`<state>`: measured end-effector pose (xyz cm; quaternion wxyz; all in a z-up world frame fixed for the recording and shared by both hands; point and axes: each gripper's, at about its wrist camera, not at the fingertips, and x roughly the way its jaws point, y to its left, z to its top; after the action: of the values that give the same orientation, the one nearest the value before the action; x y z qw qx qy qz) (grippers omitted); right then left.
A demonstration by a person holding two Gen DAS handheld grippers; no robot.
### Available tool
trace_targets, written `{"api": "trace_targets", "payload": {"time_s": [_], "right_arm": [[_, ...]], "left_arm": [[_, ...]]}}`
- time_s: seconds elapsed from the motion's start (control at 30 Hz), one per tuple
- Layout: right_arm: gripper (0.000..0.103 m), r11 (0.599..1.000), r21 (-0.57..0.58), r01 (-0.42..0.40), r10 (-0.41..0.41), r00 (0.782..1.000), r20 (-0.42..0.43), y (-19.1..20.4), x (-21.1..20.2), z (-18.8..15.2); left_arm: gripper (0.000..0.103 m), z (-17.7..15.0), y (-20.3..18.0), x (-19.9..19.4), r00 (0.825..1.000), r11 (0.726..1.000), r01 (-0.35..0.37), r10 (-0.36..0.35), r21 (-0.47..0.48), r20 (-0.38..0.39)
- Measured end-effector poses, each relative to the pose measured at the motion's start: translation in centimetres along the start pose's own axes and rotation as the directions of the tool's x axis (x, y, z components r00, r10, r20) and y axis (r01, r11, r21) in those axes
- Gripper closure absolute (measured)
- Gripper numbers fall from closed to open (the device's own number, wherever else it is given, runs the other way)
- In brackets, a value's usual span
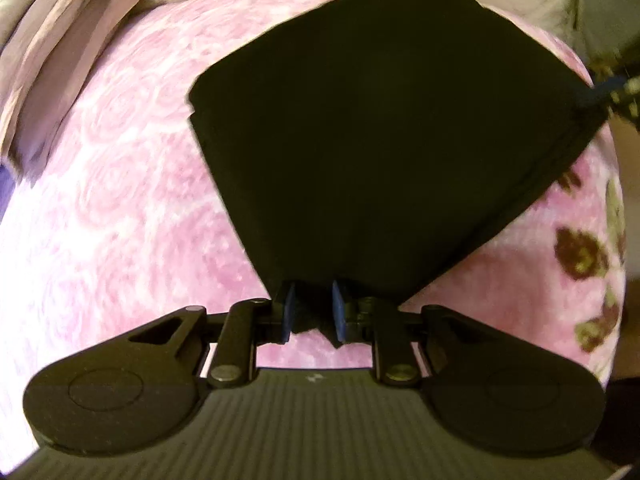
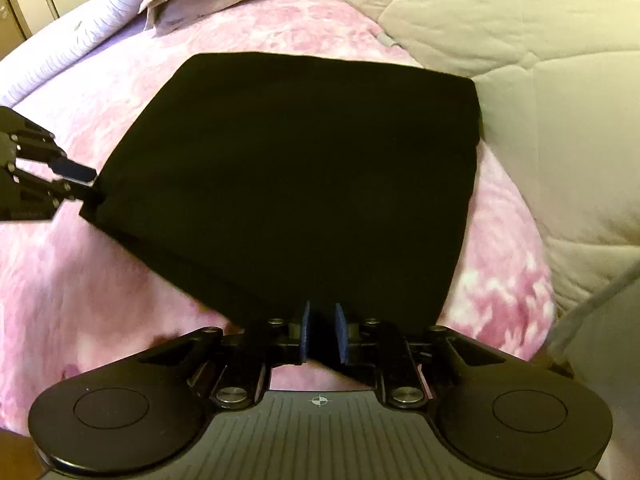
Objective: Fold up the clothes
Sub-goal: 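Open both grippers and release the folded black garment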
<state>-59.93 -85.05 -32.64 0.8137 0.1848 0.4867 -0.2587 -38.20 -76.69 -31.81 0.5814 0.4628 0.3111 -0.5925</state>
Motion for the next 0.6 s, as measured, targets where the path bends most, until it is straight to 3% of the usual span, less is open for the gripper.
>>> {"api": "trace_targets", "payload": {"time_s": [0.07, 0.13, 0.23, 0.27, 0.3, 0.33, 0.47, 0.6], "right_arm": [[0.082, 1.000, 0.002, -0.003, 0.003, 1.000, -0.020, 0.0, -0.7, 0.0], [0.078, 0.999, 0.047, -0.011, 0.013, 0.999, -0.037, -0.5, -1.3, -0.1], [0.058, 0.992, 0.128, -0.011, 0.019, 0.998, -0.064, -1.0, -2.7, -0.7], [0.046, 0.988, 0.152, -0.008, 0.019, 0.997, -0.071, -1.2, -3.1, -1.0], [0.036, 0.986, 0.169, -0.001, 0.014, 0.997, -0.077, -1.1, -3.6, -1.4], [0.033, 0.983, 0.182, 0.002, 0.013, 0.997, -0.081, -1.1, -4.0, -1.6], [0.027, 0.969, 0.246, 0.002, 0.021, 0.995, -0.094, -0.7, -5.7, -2.5], [0.026, 0.957, 0.290, 0.007, 0.010, 0.998, -0.055, 0.3, -8.3, -3.0]], "left_arm": [[0.080, -0.3, 0.3, -1.4, 1.000, 0.998, -0.019, 0.018, -0.057, -0.006], [0.064, -0.7, 0.5, -2.9, 0.999, 0.993, -0.037, 0.035, -0.116, -0.012], [0.050, -1.9, 0.7, -5.5, 0.999, 0.973, -0.035, 0.032, -0.226, -0.017], [0.045, -2.4, 0.7, -6.2, 0.999, 0.963, -0.034, 0.030, -0.269, -0.019], [0.034, -3.0, 0.8, -6.9, 0.999, 0.947, -0.031, 0.026, -0.319, -0.020], [0.027, -3.7, 0.8, -7.5, 0.999, 0.927, -0.031, 0.024, -0.375, -0.023], [0.017, -6.8, 1.2, -9.2, 0.999, 0.832, -0.034, 0.005, -0.554, -0.053], [0.004, -9.3, 1.1, -11.9, 0.998, 0.742, 0.043, 0.005, -0.669, 0.070]]}}
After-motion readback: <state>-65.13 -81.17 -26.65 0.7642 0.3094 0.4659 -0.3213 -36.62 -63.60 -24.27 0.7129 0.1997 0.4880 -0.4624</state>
